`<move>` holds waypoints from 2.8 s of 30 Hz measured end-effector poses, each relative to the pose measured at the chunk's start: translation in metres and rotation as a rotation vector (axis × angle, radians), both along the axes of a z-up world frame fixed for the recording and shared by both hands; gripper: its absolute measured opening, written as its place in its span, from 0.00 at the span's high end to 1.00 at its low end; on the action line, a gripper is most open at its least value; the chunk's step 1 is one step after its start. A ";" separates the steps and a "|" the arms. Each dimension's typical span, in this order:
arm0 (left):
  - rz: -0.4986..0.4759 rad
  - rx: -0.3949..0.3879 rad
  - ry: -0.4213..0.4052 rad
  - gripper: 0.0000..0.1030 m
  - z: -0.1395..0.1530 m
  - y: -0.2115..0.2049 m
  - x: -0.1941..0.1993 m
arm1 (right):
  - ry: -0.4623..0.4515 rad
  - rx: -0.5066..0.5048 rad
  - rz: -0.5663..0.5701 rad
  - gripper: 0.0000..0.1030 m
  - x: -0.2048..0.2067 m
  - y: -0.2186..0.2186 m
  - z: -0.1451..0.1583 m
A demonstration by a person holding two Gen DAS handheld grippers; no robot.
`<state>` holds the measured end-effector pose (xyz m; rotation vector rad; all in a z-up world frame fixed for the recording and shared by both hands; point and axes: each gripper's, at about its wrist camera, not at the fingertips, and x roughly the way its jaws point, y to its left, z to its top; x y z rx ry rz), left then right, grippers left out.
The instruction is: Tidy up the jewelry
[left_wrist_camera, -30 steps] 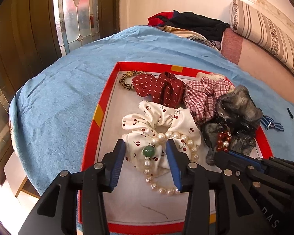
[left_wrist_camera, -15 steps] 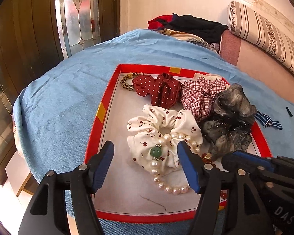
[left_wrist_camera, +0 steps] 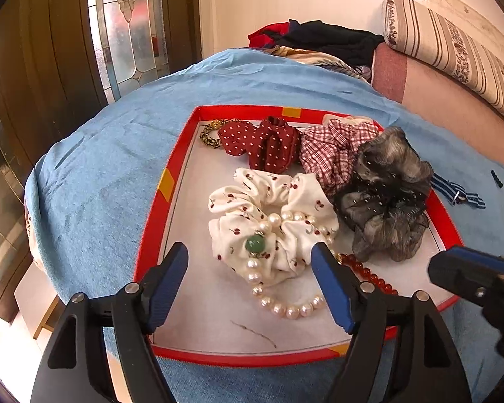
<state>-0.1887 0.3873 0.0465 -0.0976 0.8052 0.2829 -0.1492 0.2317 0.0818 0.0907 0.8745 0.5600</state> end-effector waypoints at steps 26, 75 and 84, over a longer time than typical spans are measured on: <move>-0.011 0.203 -0.187 0.00 0.138 -0.074 -0.133 | -0.226 0.044 -0.113 0.18 -0.123 -0.097 0.091; 0.079 0.084 -0.070 0.00 0.097 -0.027 -0.100 | -0.276 -0.125 -0.049 0.11 -0.146 -0.061 0.072; 0.069 0.112 -0.062 0.00 0.093 -0.030 -0.099 | -0.264 -0.120 -0.050 0.11 -0.144 -0.064 0.069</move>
